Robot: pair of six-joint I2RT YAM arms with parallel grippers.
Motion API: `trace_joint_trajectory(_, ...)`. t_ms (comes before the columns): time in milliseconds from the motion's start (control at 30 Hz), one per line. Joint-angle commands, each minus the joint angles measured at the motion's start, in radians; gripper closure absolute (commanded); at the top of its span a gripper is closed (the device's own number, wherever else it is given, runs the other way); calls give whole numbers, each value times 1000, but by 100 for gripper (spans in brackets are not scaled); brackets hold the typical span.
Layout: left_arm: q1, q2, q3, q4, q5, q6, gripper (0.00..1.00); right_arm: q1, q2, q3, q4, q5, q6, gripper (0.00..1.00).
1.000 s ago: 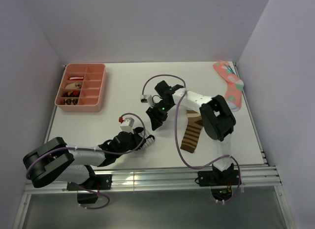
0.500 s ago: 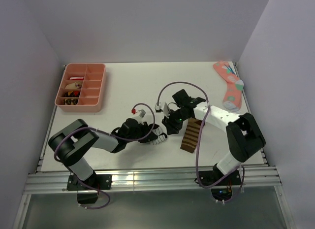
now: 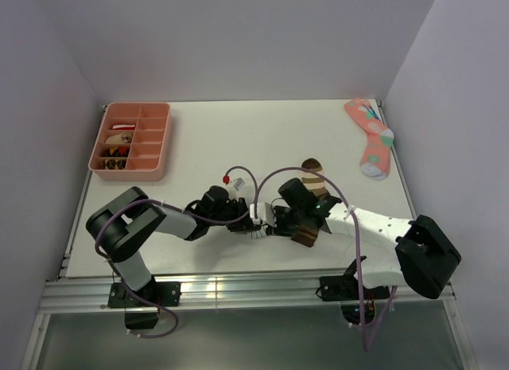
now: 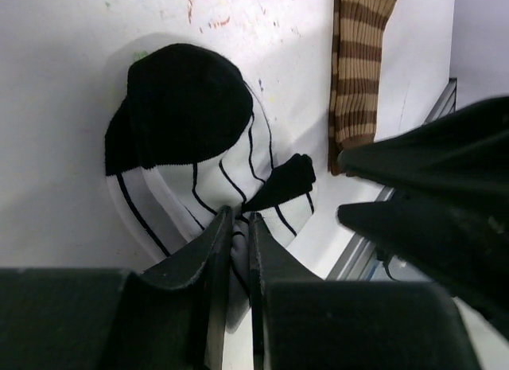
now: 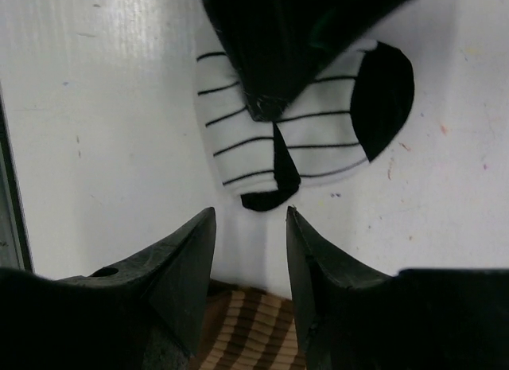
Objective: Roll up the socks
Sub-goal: Roll the sock at the center of the board.
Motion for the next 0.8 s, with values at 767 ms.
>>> trace_joint_trajectory(767,26,4,-79,-260,96,1,100,331,39,-85,203,256,6,58)
